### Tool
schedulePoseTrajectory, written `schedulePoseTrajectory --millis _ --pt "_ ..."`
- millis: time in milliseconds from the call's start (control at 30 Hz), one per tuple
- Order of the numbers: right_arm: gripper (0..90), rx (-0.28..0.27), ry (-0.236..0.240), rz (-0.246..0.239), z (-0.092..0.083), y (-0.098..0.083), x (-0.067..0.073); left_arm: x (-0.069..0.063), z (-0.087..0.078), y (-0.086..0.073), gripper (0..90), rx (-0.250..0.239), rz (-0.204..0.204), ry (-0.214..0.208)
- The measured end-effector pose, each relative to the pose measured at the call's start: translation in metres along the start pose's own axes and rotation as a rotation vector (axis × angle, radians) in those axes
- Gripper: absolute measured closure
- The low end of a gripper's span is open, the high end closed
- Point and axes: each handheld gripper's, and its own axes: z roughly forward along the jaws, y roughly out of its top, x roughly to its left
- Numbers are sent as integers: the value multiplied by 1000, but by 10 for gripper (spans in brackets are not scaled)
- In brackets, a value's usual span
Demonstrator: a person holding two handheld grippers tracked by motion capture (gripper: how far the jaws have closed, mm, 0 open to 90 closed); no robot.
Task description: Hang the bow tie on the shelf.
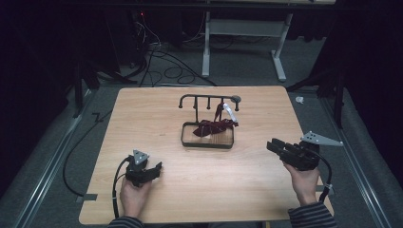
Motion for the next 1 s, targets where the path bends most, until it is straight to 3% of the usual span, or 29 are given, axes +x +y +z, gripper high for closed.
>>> schedulePoseTrajectory --millis 1000 --pt "660 56 11 51 18 -26 -1 0 0 0 358 -1 -1 -1"
